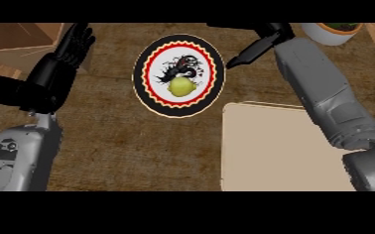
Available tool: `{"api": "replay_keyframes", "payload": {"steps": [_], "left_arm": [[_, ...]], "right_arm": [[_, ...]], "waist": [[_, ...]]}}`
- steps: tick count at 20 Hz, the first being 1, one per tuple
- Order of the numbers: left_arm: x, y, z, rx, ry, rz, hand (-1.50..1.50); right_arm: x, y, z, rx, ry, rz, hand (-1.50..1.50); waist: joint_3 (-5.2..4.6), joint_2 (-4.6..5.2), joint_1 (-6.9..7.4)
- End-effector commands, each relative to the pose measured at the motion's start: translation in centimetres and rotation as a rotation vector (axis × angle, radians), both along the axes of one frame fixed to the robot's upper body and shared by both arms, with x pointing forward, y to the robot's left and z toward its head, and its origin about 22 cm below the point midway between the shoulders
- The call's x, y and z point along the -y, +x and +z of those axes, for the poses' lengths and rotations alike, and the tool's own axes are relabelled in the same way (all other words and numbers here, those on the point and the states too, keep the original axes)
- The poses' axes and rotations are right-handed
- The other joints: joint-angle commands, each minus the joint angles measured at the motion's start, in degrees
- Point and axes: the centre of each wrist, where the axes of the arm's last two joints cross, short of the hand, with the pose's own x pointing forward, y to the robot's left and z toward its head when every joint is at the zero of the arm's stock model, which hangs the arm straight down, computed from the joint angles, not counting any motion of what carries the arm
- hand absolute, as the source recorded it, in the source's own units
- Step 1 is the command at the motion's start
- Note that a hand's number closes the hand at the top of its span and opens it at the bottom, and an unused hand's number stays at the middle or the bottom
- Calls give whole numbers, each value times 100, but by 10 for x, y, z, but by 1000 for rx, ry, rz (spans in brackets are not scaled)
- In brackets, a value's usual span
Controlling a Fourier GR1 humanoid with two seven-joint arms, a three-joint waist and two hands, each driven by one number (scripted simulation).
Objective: Pick the lemon from the tray and place it in the plate
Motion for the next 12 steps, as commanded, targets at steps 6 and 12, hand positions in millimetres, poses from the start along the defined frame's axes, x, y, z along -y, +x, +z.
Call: {"api": "replay_keyframes", "payload": {"steps": [6,12], "left_arm": [[17,-4,-3,-7,-4,-41,0],[14,2,-2,11,4,-30,0]], "right_arm": [[59,-5,-1,31,-17,12,-150],[83,-6,8,93,-52,-42,-150]], "waist": [[12,49,69],[16,107,105]]}}
